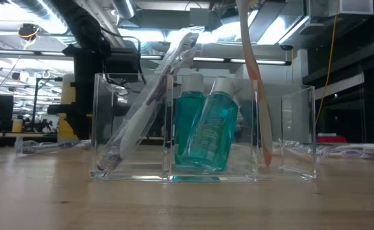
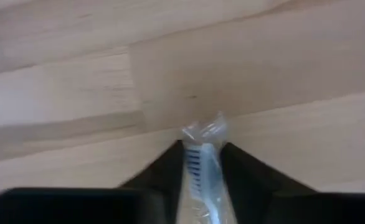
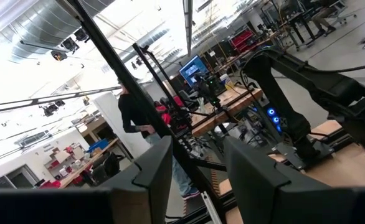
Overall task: Pick & Place toothbrushing station
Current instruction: Put the purple toothbrush into the left section of the transparent organizer
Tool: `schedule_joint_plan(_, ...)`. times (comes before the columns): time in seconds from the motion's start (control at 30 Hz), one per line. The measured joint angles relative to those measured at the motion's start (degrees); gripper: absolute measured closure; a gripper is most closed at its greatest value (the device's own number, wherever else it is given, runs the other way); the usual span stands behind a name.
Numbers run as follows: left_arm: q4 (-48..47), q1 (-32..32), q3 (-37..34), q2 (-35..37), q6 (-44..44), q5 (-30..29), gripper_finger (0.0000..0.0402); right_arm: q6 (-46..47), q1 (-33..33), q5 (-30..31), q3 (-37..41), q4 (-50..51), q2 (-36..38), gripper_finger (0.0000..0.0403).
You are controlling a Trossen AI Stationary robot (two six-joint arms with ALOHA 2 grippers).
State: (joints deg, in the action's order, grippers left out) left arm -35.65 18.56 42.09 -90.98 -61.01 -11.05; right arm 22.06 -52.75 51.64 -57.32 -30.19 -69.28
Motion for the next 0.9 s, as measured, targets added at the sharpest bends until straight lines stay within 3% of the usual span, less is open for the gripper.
schedule_joint_plan(0.07, 0.55, -0.40, 0.85, 0.48, 1.64, -0.60, 0.0362, 0.00, -0.01, 0.05, 0.00, -0.09, 0.00, 0.0254)
schedule_joint_plan(0.13, 1.09, -0.53, 1.96, 0.98, 2.78, -1.82, 0.0383, -0.04, 0.00, 0.44, 0.00, -0.09, 0.00, 0.0254)
schedule_joint_plan(0.3, 11.69, -0.69, 7.43, 2.66, 12.26, -1.93, 0.0385, -0.87, 0.04, 0.43, 0.00, -0.11, 0.00, 0.0254)
schedule_joint_plan(0.63, 43.09, -2.47, 22.33, 6.75, 20.13, 1.43, 0.0386, -1.49, 0.04, 0.44, 0.00, -0.24, 0.00, 0.0254)
schedule_joint_plan(0.73, 43.67, -5.05, 26.53, 8.58, 23.38, -0.43, 0.0386, -1.52, 0.04, 0.44, 0.00, -0.25, 0.00, 0.0254)
schedule_joint_plan(0.9, 42.05, -13.27, 27.85, 12.37, 29.06, -9.84, 0.0386, -1.53, 0.04, 0.44, 0.00, -0.24, 0.00, 0.0254)
